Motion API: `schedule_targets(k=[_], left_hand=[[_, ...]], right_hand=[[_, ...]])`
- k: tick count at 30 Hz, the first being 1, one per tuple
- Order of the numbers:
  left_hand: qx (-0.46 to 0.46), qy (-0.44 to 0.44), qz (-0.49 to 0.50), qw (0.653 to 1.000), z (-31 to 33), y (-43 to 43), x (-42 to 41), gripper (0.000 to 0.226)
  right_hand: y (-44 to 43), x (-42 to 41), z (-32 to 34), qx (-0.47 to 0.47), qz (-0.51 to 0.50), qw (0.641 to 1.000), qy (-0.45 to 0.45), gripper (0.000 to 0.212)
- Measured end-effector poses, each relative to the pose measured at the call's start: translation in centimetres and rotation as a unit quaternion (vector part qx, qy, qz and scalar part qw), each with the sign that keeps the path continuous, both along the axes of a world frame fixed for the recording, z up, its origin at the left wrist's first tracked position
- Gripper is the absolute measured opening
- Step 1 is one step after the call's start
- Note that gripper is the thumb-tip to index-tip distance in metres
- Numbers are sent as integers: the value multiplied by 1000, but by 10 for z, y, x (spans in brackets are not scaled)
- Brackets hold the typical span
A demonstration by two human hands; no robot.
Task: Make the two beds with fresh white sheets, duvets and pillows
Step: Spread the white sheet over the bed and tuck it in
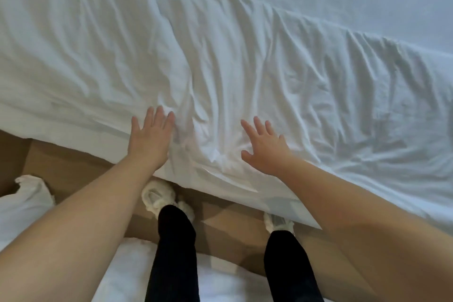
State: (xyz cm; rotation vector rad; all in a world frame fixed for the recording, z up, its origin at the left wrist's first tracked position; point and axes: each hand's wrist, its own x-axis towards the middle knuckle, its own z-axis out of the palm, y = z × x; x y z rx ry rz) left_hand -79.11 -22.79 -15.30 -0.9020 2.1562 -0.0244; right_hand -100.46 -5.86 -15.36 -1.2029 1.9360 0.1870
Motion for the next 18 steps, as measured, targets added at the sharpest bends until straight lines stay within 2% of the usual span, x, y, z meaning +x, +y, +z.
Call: schedule_targets(k=[3,6,9,12,13,15,18], left_hand=[[-26,-30,17,999,-8,-46,44,95],[-68,-28,-20,997,-21,-126,75,93],[-89,-8,-77,993,-44,-217,96,79],[-52,28,-149,987,-67,-286,126,62],[-32,57,-182,981,-74,-303,133,51],[13,57,-215,975,-76,-328,135,35],[20,31,-234,971,-50,-355,130,27]], right_hand=[[-53,41,2,-37,0,999,-13,79],[-129,69,-11,-63,-43,997,-23,78],[-191,91,-48,22,-130,991,8,83],[-219,114,-87,122,-135,980,82,88],[-226,119,-94,138,-137,977,88,88],[-236,126,-97,158,-144,974,74,88],[-242,138,-78,133,-180,972,73,83]])
